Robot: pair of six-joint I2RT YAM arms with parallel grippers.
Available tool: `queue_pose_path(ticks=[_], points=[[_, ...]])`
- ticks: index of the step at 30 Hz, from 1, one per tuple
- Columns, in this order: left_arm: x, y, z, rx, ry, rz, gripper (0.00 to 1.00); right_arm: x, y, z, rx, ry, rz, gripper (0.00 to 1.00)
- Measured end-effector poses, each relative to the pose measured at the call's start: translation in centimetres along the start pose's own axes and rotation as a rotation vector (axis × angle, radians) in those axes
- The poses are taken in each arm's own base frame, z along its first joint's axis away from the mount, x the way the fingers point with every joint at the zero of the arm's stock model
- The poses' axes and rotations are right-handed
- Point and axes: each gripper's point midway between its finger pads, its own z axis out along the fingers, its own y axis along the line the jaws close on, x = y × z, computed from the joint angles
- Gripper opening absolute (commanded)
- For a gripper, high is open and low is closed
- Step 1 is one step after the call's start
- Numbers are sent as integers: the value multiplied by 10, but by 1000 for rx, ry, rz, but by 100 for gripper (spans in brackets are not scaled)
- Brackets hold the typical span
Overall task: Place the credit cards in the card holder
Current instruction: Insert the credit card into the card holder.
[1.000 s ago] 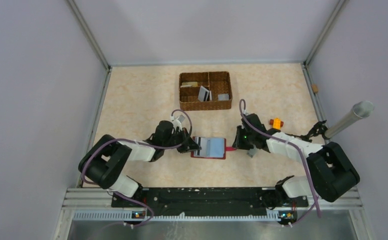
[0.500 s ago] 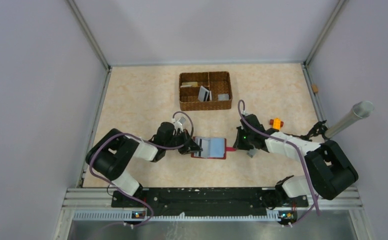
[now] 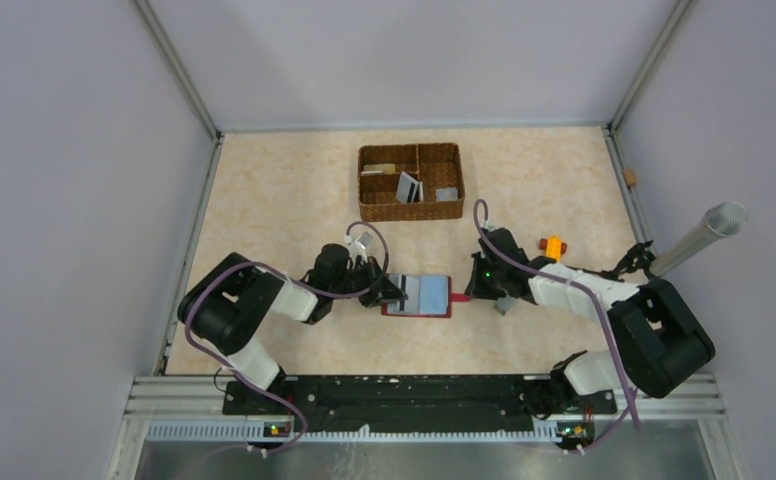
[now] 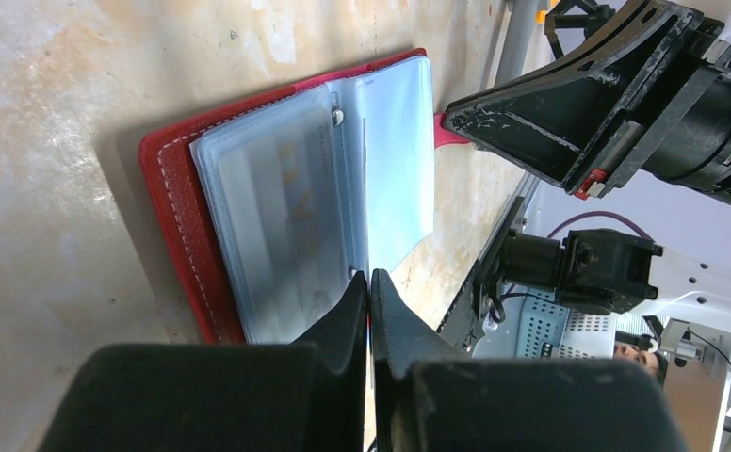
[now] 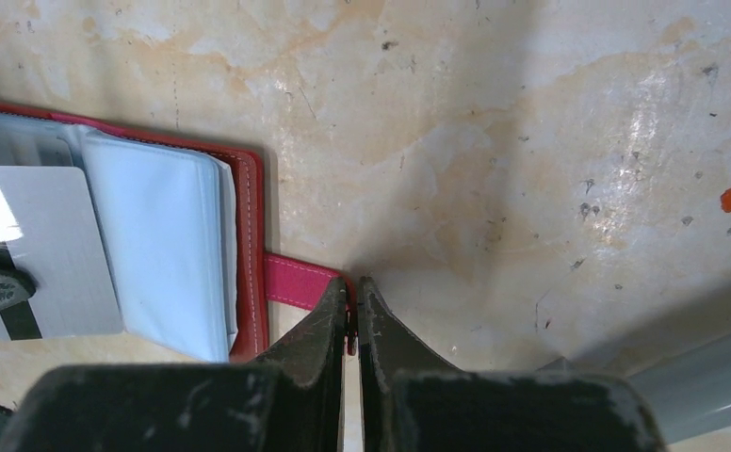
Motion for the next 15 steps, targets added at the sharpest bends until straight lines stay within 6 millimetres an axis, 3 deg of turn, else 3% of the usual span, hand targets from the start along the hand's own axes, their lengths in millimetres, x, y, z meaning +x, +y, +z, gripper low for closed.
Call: queue_pose_path(ticks=[15], points=[[1, 6, 3, -10, 1, -6, 0, -1, 2, 1, 4, 1, -5, 0]])
